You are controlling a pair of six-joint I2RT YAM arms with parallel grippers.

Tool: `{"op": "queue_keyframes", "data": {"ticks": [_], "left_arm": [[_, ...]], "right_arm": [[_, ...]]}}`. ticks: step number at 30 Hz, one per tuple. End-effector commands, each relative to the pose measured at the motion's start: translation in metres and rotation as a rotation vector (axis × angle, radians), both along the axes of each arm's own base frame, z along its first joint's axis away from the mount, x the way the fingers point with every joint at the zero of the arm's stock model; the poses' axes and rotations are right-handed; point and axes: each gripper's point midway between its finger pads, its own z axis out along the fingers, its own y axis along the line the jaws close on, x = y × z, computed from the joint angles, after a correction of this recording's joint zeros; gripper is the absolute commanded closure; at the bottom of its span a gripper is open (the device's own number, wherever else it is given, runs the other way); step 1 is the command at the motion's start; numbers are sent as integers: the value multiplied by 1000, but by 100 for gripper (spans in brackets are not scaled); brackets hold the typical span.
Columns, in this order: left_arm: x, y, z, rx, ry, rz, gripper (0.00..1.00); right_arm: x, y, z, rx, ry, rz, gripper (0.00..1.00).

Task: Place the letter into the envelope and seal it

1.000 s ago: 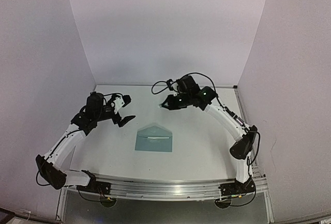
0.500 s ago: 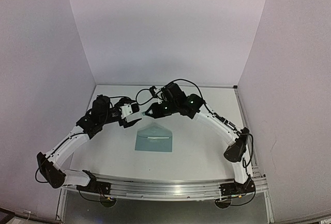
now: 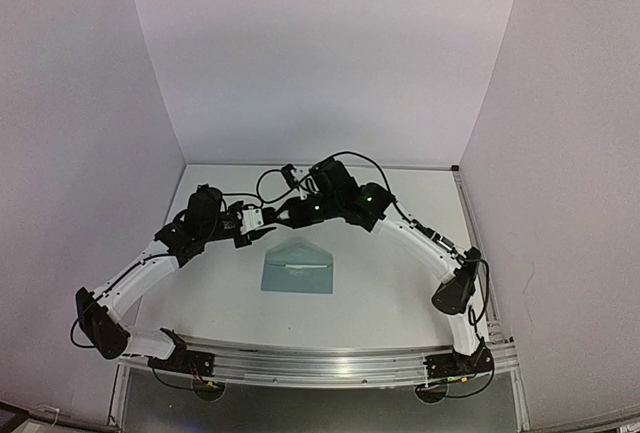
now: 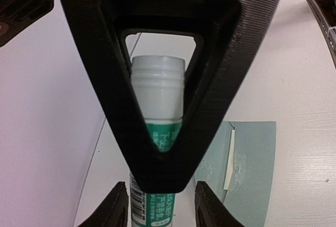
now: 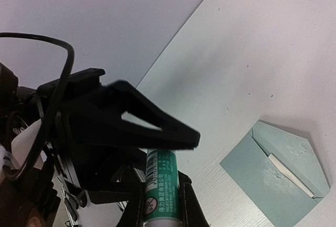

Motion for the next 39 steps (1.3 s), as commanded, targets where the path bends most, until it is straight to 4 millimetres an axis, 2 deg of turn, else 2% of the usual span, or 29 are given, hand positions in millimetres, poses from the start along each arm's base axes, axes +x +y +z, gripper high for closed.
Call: {"op": "queue_keyframes", "data": {"ticks": [1,3,4,6,7,8,9,10,12,16,19,23,26,30,32,35,39], "left_arm": [[-2,-2,21,-28,-30,-17,80],[-2,-1,20,-24,-31,-12,95],[-1,-1,21,-23,-32,-7,99],[-1,1,22,-21,-35,0,100],[-1,1,22,-19,-32,3,100],[-1,2,21,-13,-27,5,100],[-1,3,20,-6,-24,11,100],[0,4,18,3,-22,19,100],[1,7,14,23,-21,31,100],[0,10,11,40,-17,36,100],[-1,9,12,36,-18,28,100],[-1,8,12,36,-20,23,100],[-1,8,13,35,-23,23,100],[-1,8,13,34,-22,24,100],[0,8,12,35,-19,30,100],[1,9,11,39,-14,37,100],[4,12,7,51,-2,66,100]], "right_arm": [[-1,10,14,56,-15,23,100],[-2,10,14,57,-18,27,100],[-2,10,14,57,-18,28,100],[-2,10,14,54,-20,28,96],[-2,10,14,53,-23,28,86],[-2,8,15,52,-26,26,66],[-1,5,17,48,-38,17,56],[0,1,19,42,-51,5,49],[0,-9,23,27,-78,-22,44],[0,-21,25,14,-87,-41,48],[-1,-19,23,17,-76,-33,59],[1,-18,24,24,-68,-34,63],[0,-17,24,27,-63,-27,72],[-1,-16,20,28,-46,-18,76],[-1,-16,19,29,-40,-15,84],[0,-19,19,33,-24,-13,100],[1,-29,15,47,45,-1,100]]}}
